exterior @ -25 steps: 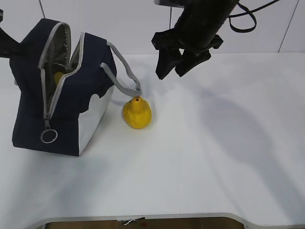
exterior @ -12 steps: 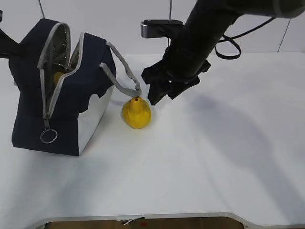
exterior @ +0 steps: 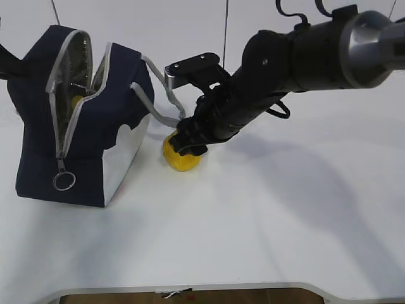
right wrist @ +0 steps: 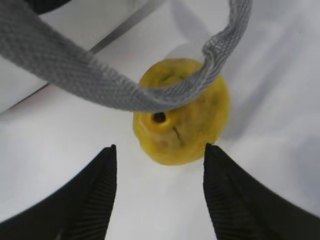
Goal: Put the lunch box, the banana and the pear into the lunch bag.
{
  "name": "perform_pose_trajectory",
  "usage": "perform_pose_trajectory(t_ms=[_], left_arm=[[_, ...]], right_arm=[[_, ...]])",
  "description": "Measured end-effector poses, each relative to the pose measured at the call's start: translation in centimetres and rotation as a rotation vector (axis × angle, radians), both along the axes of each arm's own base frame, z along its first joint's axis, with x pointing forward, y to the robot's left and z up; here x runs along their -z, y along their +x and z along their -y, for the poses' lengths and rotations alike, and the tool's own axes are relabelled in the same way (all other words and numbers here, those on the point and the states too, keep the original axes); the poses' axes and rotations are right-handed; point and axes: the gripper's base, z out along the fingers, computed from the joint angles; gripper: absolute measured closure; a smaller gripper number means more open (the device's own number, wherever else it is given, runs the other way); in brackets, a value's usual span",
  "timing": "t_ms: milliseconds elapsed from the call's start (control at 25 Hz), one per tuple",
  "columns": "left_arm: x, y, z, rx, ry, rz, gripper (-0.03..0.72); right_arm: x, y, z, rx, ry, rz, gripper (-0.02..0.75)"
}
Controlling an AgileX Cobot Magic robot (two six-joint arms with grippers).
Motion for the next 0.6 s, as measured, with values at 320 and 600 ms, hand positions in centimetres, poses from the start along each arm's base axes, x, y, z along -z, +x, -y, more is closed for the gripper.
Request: perform_pose_trajectory(t_ms=[320, 600], left_arm=[[0.08, -0.02, -0.08, 0.003, 0.016, -0.001, 0.662], [0.08, 0.02, -0.13, -0.001, 0.020, 0.002, 0.662]], right_arm=[[-0.28, 0.89, -0.08, 0.042, 0.053, 0.129, 0.286], [-0.28, 0.95, -0.17, 0.052, 0.068, 0.132, 0.286]])
